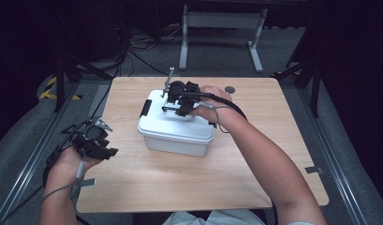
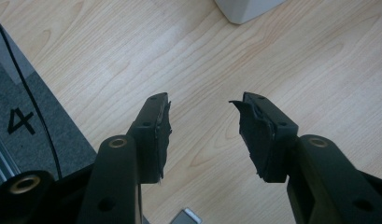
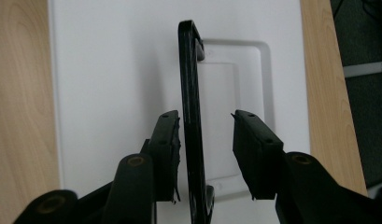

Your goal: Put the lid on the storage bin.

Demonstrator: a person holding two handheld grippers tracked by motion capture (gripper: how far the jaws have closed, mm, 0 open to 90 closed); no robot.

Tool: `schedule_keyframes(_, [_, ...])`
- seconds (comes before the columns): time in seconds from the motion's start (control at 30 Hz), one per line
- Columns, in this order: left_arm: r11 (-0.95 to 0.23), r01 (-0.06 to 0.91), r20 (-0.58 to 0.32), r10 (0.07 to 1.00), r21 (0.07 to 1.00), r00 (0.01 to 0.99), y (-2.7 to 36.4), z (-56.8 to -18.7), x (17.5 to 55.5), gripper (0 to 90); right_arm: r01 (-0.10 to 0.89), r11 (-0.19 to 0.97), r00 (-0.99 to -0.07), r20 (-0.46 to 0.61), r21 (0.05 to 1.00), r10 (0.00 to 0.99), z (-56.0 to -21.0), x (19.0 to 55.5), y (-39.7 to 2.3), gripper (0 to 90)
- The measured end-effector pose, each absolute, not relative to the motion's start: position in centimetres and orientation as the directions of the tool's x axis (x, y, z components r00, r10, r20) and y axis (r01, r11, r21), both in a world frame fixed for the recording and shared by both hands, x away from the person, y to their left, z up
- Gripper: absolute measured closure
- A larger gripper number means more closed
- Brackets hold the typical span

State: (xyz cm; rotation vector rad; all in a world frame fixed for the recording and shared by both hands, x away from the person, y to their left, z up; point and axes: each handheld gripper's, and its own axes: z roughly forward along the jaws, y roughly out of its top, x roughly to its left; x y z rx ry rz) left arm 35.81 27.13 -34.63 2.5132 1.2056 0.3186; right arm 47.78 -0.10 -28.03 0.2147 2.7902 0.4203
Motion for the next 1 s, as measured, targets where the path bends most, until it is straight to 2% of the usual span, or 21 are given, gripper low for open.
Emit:
schedule_keyframes(0.37, [-0.572, 0.723, 0.038, 0.794, 0.388, 0.607, 27.1, -34.7, 35.8, 52.8, 0.105, 0.922, -0.926, -0.301, 0.372, 0.227, -24.5, 46.4, -2.5, 60.5])
schedule_keyframes(0.6, [-0.577, 0.72, 0.04, 0.79, 0.385, 0.612, 26.9, -34.8, 35.9, 52.8, 0.146, 0.909, -0.91, -0.307, 0.39, 0.278, -23.0, 46.3, -5.3, 60.2])
schedule_keyframes(1.0, [-0.569, 0.728, 0.034, 0.796, 0.382, 0.605, 27.0, -35.0, 36.0, 52.7, 0.222, 0.882, -0.881, -0.302, 0.416, 0.365, -22.9, 46.2, -10.2, 59.2])
